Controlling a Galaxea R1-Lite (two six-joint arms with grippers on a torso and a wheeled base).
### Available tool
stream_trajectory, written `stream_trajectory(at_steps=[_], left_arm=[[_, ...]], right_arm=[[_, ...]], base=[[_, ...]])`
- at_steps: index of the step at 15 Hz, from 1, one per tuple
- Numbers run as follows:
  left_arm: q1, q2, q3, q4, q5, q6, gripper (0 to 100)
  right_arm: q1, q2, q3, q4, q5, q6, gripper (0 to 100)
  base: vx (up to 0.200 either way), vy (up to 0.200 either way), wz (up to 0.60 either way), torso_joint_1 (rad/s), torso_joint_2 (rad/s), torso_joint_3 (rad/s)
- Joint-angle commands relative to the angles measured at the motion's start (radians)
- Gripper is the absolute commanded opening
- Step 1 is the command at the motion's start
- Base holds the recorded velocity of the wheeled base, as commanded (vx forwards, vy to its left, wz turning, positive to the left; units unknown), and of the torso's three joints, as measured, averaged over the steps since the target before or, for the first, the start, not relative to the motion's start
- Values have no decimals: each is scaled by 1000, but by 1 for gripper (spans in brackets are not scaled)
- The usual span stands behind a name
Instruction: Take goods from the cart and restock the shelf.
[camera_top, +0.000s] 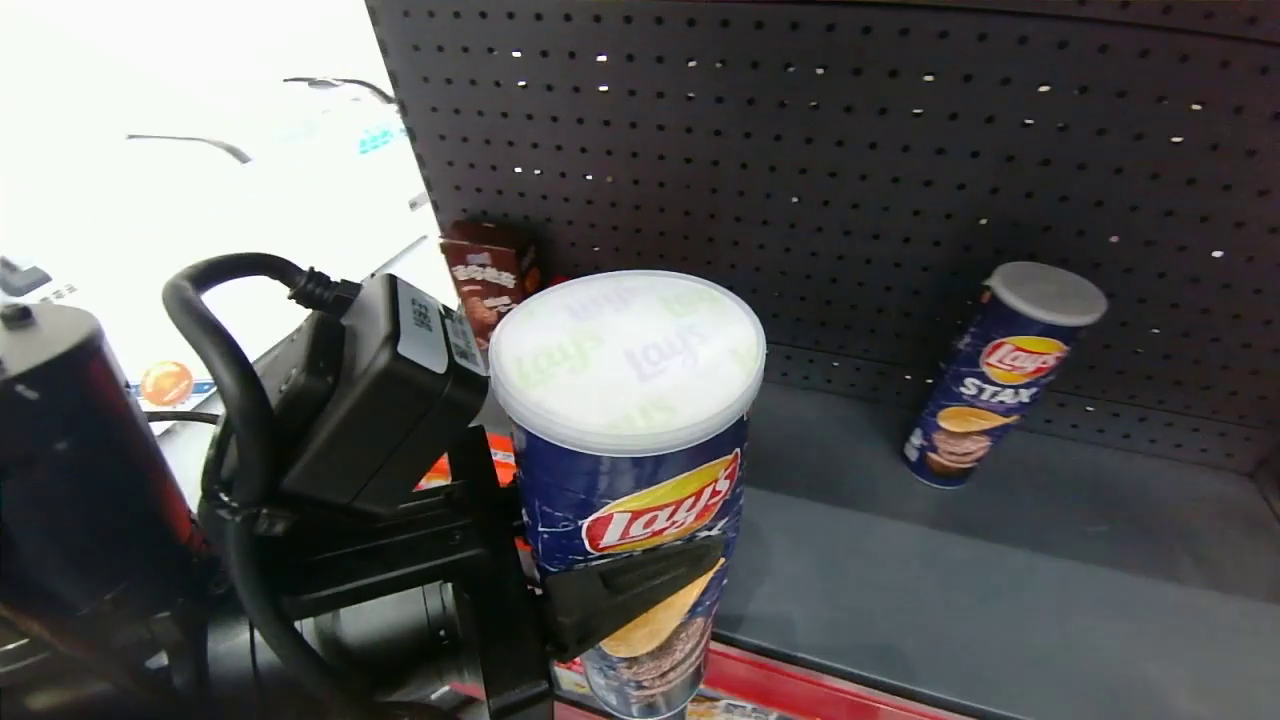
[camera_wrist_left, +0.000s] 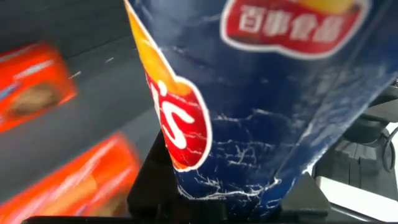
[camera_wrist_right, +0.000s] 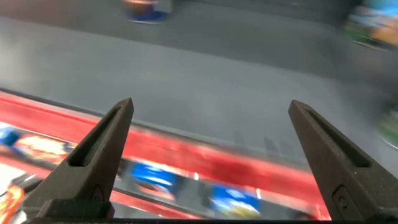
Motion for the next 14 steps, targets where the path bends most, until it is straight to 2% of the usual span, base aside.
stream_trajectory(at_steps=[1, 3, 12, 14], left_arm=[[1, 1, 2, 0, 0, 0, 0], [1, -1, 2, 0, 0, 0, 0], [14, -13, 12, 0, 5, -3, 0], [17, -16, 15, 0, 6, -5, 0]], right_arm=[[0, 1, 0, -1, -1, 0, 100], [0, 1, 0, -1, -1, 0, 100], [0, 1, 0, -1, 1, 1, 100], [0, 1, 0, -1, 1, 3, 100]], base=[[0, 0, -600, -12, -2, 2], [0, 0, -600, 2, -2, 0], [0, 0, 0, 0, 0, 0], [0, 0, -600, 2, 5, 5]])
